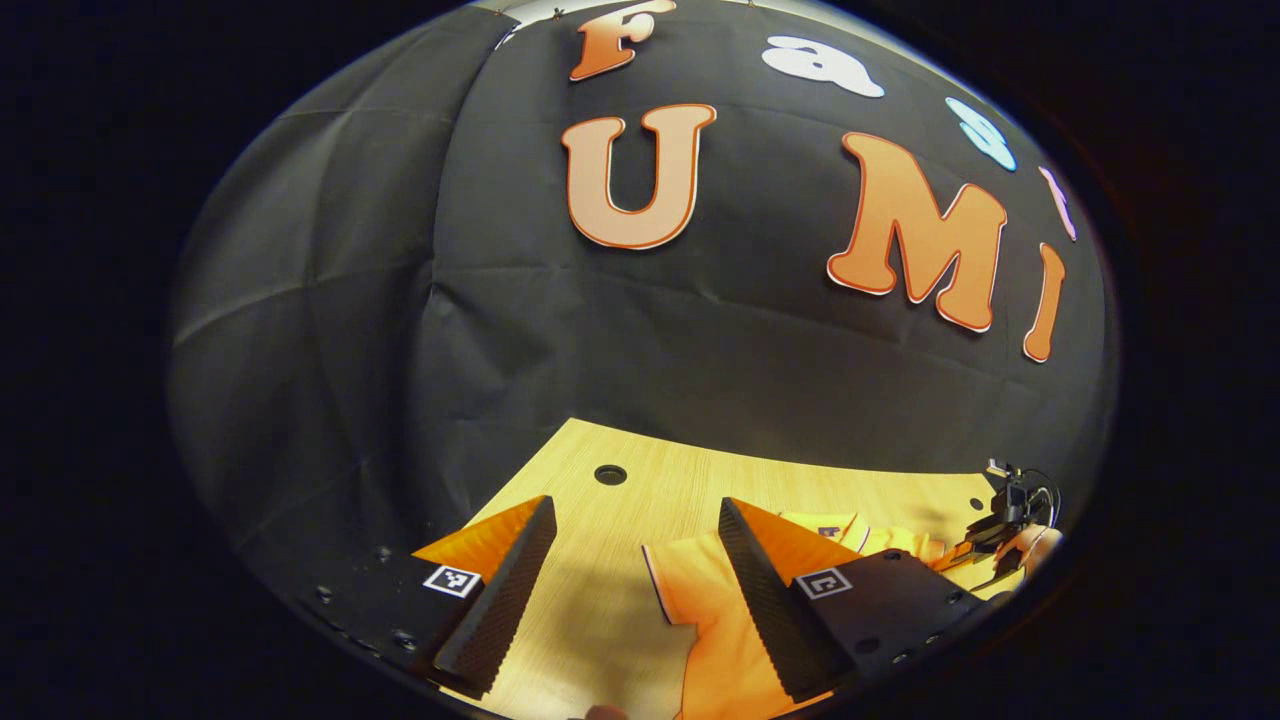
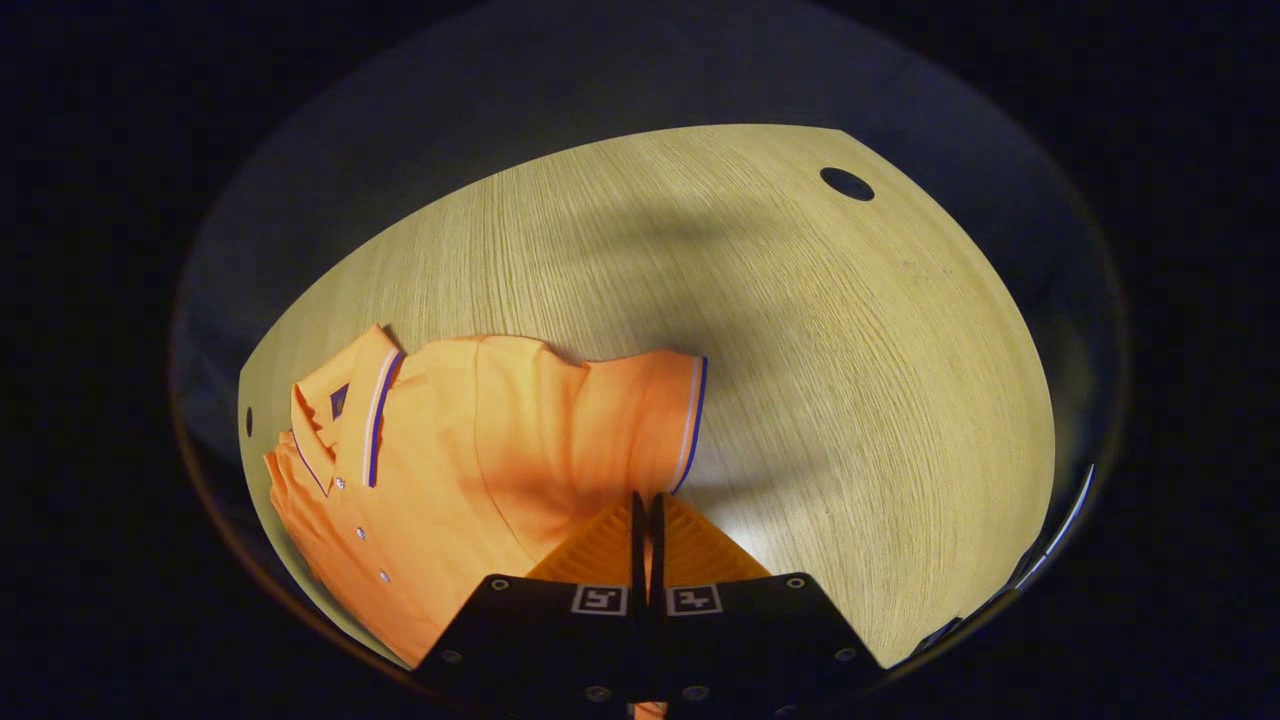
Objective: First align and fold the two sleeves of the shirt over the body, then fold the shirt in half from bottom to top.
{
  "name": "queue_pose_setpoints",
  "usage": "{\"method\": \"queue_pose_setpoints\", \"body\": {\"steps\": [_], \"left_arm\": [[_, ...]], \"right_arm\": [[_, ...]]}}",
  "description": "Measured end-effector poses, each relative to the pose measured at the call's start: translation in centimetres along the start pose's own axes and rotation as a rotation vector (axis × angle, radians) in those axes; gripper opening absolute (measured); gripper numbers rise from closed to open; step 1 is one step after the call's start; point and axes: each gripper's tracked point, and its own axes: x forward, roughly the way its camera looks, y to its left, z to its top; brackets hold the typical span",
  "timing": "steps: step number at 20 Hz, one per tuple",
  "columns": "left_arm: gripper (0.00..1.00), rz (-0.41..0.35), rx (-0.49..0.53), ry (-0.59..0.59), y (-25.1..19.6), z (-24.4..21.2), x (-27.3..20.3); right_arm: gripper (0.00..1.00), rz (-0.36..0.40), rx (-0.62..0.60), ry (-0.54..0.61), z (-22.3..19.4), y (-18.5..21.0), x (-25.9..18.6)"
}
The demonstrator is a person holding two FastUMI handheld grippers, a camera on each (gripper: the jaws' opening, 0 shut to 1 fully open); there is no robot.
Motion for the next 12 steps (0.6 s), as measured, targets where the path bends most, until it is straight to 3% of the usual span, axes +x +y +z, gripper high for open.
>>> {"method": "queue_pose_setpoints", "body": {"steps": [6,12], "left_arm": [[0.98,-0.013,0.013,-0.015,0.3,1.2,-0.3],[0.98,-0.042,0.005,-0.005,0.8,1.6,0.1]], "right_arm": [[0.00,-0.002,-0.012,-0.058,1.1,1.3,-2.2],[0.00,-0.062,-0.085,-0.137,2.6,2.9,-5.6]]}}
